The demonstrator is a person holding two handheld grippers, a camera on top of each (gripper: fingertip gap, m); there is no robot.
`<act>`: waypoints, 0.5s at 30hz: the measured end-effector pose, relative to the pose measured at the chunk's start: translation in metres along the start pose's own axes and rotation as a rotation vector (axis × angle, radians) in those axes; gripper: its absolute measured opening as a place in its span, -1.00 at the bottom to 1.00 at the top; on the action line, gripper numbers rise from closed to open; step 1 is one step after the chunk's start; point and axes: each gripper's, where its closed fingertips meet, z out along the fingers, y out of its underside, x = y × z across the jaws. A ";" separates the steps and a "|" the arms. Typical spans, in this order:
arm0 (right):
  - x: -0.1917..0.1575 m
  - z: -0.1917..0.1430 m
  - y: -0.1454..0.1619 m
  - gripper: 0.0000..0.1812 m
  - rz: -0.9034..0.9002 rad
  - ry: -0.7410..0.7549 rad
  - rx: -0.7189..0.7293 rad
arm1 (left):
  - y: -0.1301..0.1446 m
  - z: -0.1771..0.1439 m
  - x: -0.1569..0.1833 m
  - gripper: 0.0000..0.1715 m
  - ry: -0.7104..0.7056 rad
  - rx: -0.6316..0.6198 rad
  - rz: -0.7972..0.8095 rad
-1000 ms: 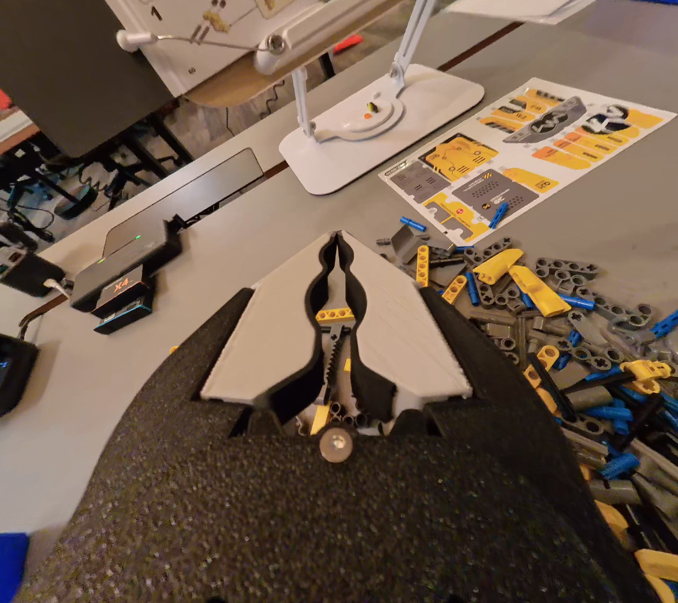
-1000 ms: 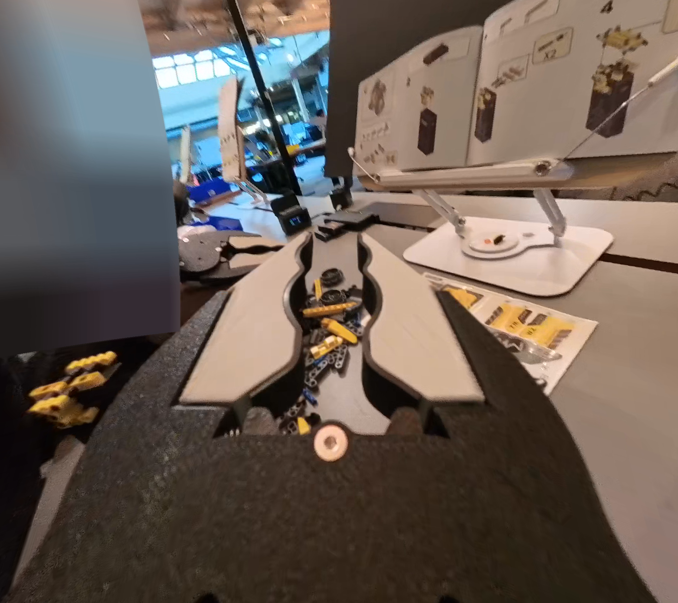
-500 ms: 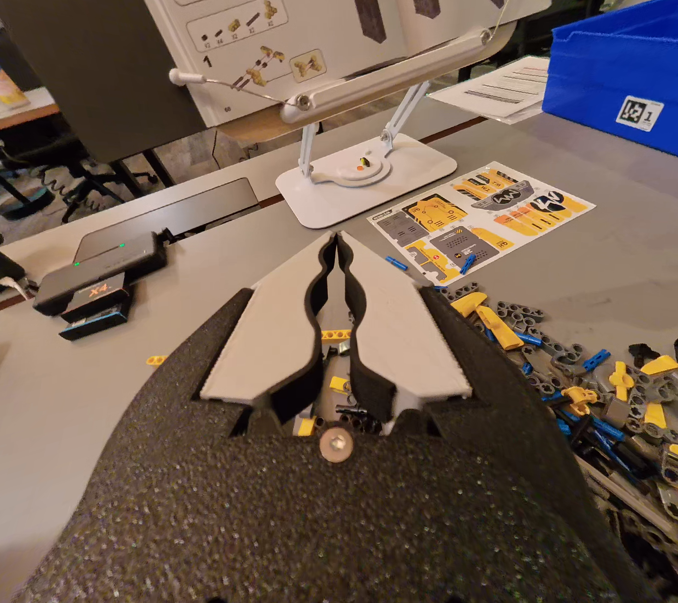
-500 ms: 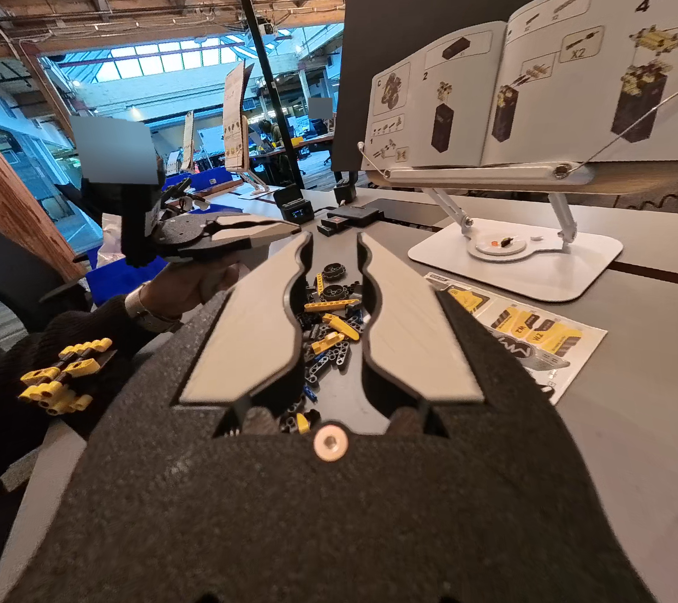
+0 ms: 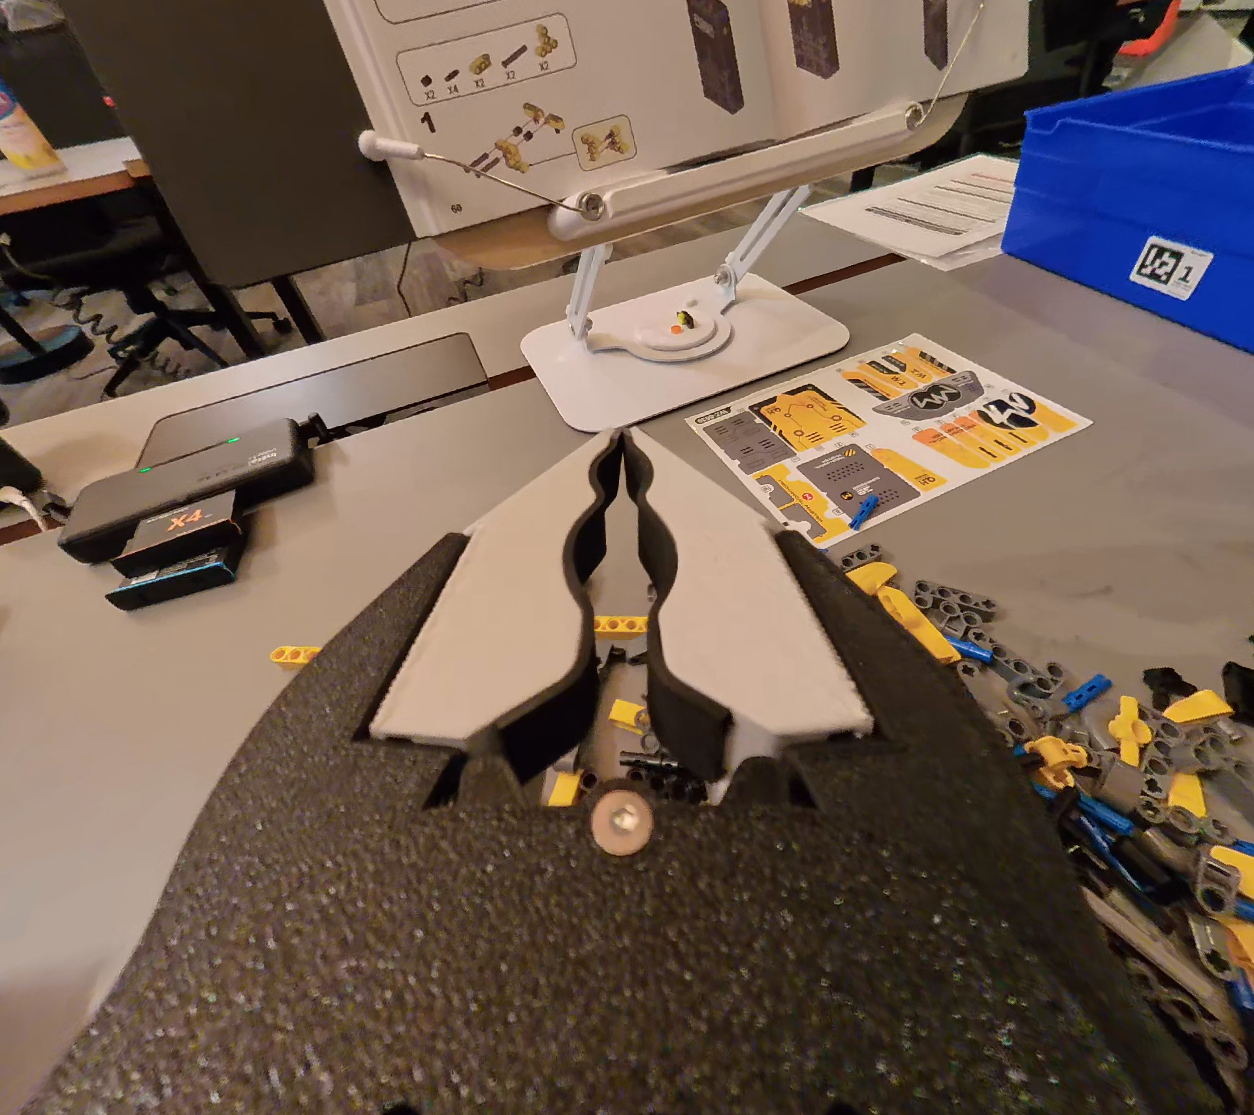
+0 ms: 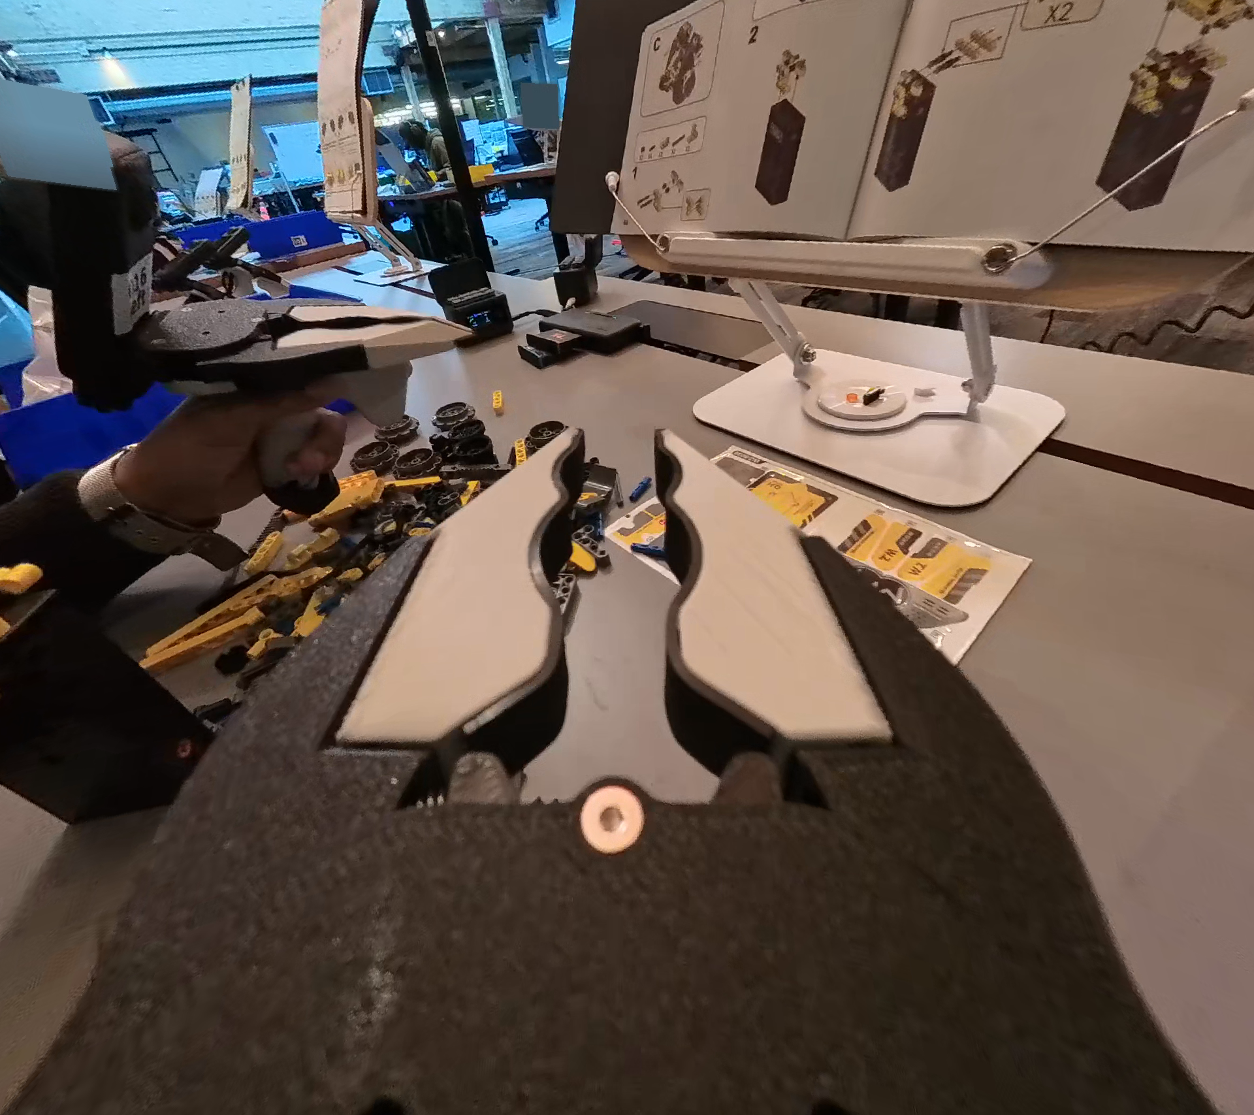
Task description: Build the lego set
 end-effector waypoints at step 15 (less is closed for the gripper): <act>-0.004 0.004 0.005 -0.78 -0.080 0.056 -0.060 | -0.002 -0.002 -0.005 -1.00 -0.021 0.016 -0.033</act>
